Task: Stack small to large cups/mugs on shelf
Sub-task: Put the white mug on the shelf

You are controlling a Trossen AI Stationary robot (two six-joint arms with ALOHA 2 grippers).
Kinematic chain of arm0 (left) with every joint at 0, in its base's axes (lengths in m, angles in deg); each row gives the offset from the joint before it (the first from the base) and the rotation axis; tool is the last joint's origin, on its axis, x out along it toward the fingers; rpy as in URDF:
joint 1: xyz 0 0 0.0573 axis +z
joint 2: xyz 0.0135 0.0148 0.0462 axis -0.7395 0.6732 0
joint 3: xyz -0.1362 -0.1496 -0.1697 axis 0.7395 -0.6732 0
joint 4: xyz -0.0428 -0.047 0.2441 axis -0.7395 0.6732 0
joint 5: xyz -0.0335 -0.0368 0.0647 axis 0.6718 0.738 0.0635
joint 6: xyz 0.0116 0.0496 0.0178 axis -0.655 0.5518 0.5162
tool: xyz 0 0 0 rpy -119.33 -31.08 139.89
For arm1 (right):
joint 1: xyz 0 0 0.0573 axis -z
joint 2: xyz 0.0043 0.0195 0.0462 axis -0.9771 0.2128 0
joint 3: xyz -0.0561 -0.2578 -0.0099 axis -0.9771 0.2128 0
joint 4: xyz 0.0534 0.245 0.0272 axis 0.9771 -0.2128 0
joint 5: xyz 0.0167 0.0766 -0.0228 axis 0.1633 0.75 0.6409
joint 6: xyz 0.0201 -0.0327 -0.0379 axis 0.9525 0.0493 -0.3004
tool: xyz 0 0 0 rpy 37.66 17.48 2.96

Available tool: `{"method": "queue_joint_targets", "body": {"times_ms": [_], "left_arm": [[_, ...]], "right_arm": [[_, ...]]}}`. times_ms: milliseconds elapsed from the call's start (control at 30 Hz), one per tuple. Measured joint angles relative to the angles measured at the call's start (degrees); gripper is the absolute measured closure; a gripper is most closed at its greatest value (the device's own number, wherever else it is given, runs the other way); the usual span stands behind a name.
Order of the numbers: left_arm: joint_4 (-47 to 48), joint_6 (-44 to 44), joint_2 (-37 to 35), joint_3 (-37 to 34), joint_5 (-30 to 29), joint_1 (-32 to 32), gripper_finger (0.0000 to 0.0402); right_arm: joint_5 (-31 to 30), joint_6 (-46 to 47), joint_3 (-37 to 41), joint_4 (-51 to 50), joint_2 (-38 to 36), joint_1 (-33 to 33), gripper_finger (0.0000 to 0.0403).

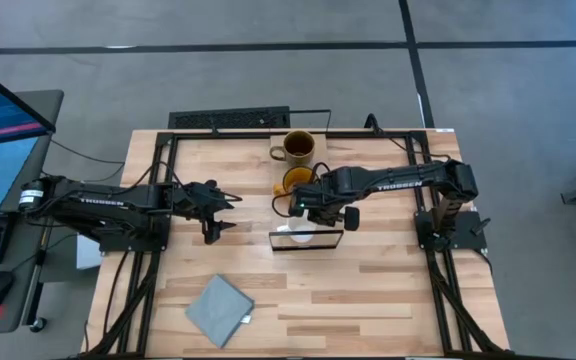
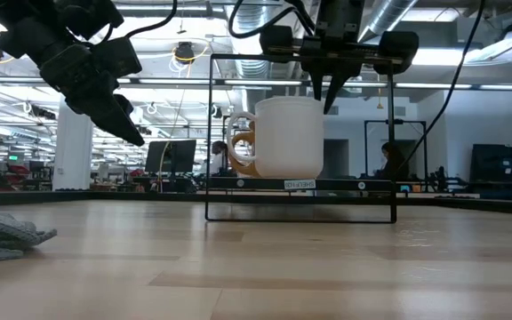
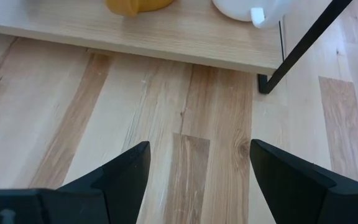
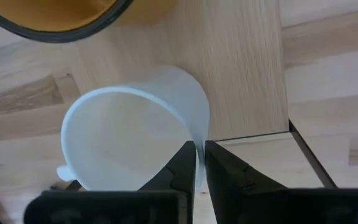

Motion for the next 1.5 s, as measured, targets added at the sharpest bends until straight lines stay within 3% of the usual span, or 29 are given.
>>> {"method": "queue_joint_targets", "body": {"times_ms": [633, 1133, 1267, 1500], "left_arm": [[1.18, -0.02, 0.01, 0.0, 0.0, -0.01, 0.0134], [1.18, -0.15, -0.01, 0.0, 3.02, 0.01, 0.0134], [1.18, -0.13, -0.01, 0.0, 3.02, -0.01, 0.0134], [1.18, -0.47, 0.01, 0.0, 3.02, -0.01, 0.0134]], "right_arm": [[-0.11, -3.78, 0.0, 2.78, 0.0, -0.02, 0.0341], [-0.92, -3.58, 0.0, 3.33, 0.0, -0.02, 0.0181], [-1.64, -4.98, 0.0, 3.15, 0.0, 0.35, 0.0161], [-1.6, -5.01, 0.0, 1.99, 0.0, 0.39, 0.0158]]}}
